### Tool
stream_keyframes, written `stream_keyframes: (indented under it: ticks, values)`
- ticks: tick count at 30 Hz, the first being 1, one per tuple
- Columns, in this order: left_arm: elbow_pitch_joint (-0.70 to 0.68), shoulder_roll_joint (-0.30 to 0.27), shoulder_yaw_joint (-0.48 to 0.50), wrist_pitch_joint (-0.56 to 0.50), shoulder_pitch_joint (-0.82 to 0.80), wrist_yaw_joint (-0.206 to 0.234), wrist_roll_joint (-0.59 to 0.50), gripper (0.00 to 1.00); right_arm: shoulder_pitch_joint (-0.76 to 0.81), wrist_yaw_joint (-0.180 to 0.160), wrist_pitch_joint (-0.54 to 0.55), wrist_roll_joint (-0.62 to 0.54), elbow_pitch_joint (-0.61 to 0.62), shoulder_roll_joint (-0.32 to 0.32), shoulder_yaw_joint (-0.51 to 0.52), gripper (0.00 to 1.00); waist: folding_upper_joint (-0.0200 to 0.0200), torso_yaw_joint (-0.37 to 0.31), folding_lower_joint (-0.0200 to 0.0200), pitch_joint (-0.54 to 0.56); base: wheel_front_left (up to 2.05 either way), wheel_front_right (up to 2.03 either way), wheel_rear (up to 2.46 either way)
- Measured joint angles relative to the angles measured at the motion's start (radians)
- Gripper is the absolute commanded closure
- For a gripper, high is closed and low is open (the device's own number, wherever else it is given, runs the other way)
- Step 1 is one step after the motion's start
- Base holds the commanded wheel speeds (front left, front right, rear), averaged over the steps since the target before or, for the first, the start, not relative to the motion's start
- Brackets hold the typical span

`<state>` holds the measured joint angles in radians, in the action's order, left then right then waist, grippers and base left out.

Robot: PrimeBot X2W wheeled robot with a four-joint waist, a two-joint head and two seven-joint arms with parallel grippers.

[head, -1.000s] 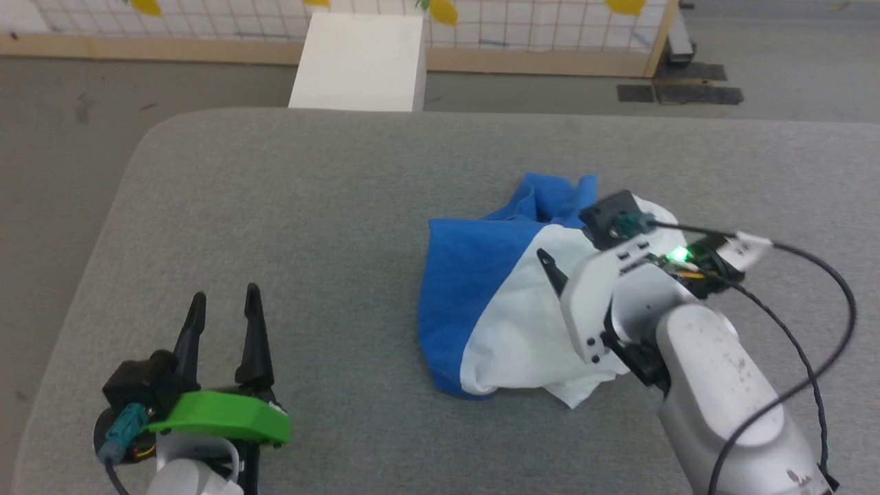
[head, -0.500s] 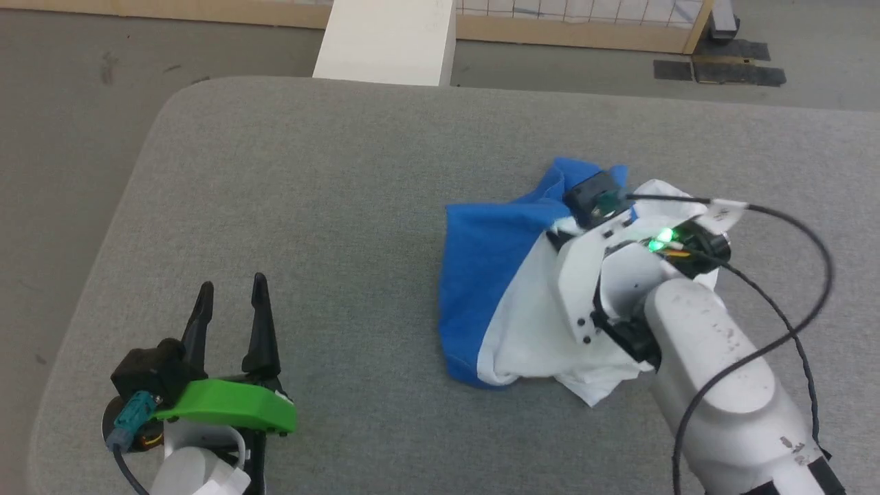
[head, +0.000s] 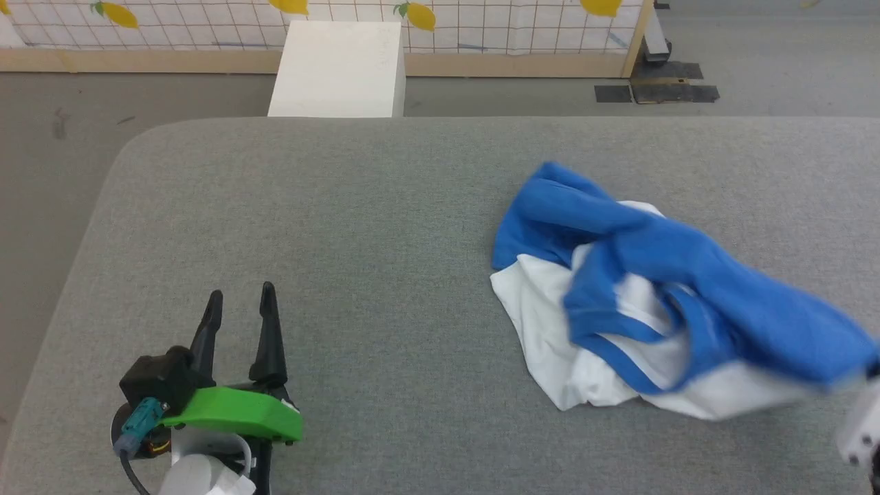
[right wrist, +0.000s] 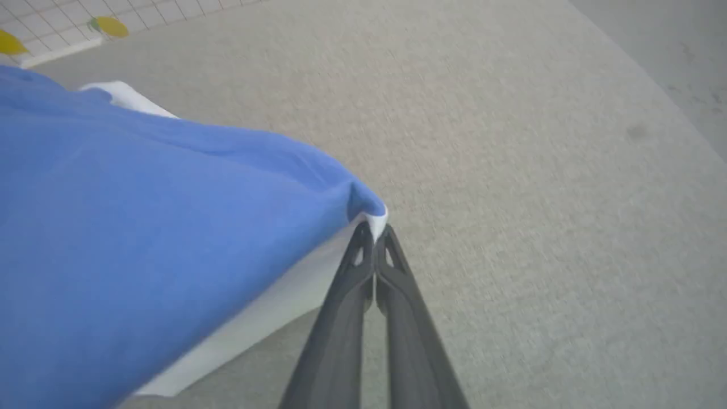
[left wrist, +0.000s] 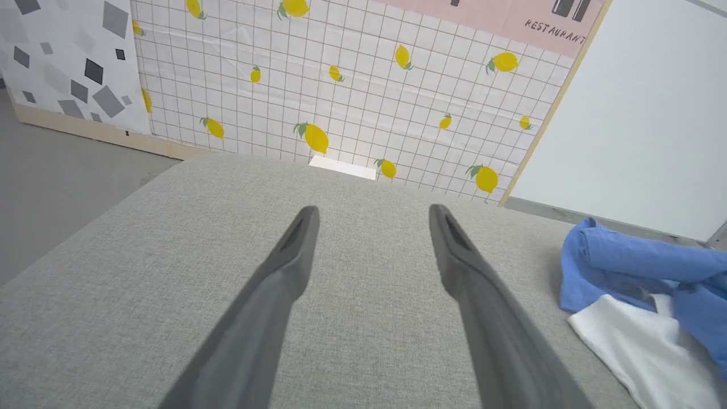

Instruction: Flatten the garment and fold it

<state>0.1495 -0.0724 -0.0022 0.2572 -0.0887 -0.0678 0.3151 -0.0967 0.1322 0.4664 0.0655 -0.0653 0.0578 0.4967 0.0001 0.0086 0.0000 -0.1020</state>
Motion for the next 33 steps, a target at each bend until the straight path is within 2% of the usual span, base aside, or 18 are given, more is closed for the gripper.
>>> stream_keyframes:
  ticks: [4,5,6,7,11,15,20,26,29,33]
  values:
    - [0.022,0.002,-0.001,0.000,0.000,-0.003,0.000,0.00,0.068,0.000,0.052,0.005,-0.100,-0.005,0.066,1.00,0.0000,-0.011,0.0000,0.000,0.00,0.00,0.00]
    - [0.034,0.002,-0.002,0.000,0.000,-0.003,0.000,0.00,0.068,0.000,0.032,0.012,-0.119,-0.008,0.067,0.91,0.0000,-0.015,0.0000,0.000,0.00,0.00,0.00]
    - [0.044,0.003,-0.001,0.000,0.000,-0.003,0.000,0.00,0.065,0.000,0.001,0.026,-0.129,-0.008,0.065,0.05,0.0000,-0.019,0.0000,0.002,0.00,0.00,0.00]
    - [0.051,0.003,-0.002,0.000,0.000,-0.004,0.002,0.00,0.060,0.000,-0.028,0.039,-0.131,-0.008,0.058,0.00,0.0000,-0.023,0.0000,0.003,0.00,0.00,0.00]
    - [0.063,0.004,-0.016,-0.017,-0.009,-0.012,0.024,0.00,0.022,0.000,-0.154,0.121,-0.081,-0.008,0.025,0.00,0.0000,-0.040,0.0000,0.013,0.00,0.00,0.00]
    - [0.050,0.008,-0.088,-0.100,-0.088,-0.031,0.050,0.00,0.012,0.000,-0.223,0.146,0.002,-0.008,0.028,0.00,0.0000,-0.059,0.0000,0.017,0.00,0.00,0.00]
    - [0.075,0.015,-0.270,-0.305,-0.293,-0.055,0.131,0.00,0.013,0.000,-0.231,0.146,0.051,-0.007,0.006,0.00,0.0000,-0.085,0.0000,0.001,0.00,0.00,0.00]
    - [0.165,0.019,-0.518,-0.556,-0.527,-0.056,0.241,0.00,0.012,0.000,-0.261,0.167,0.039,-0.007,-0.033,0.00,0.0000,-0.131,0.0000,-0.040,0.00,0.00,0.00]
    - [0.192,0.023,-0.618,-0.638,-0.599,-0.056,0.347,0.00,0.009,0.000,-0.277,0.181,0.013,-0.008,-0.054,0.00,0.0000,-0.159,0.0000,-0.068,0.00,0.00,0.00]
    - [0.278,0.025,-0.698,-0.731,-0.671,-0.056,0.358,0.00,-0.005,0.000,-0.305,0.190,-0.020,-0.008,-0.073,0.00,0.0000,-0.199,0.0000,-0.109,0.00,0.00,0.00]
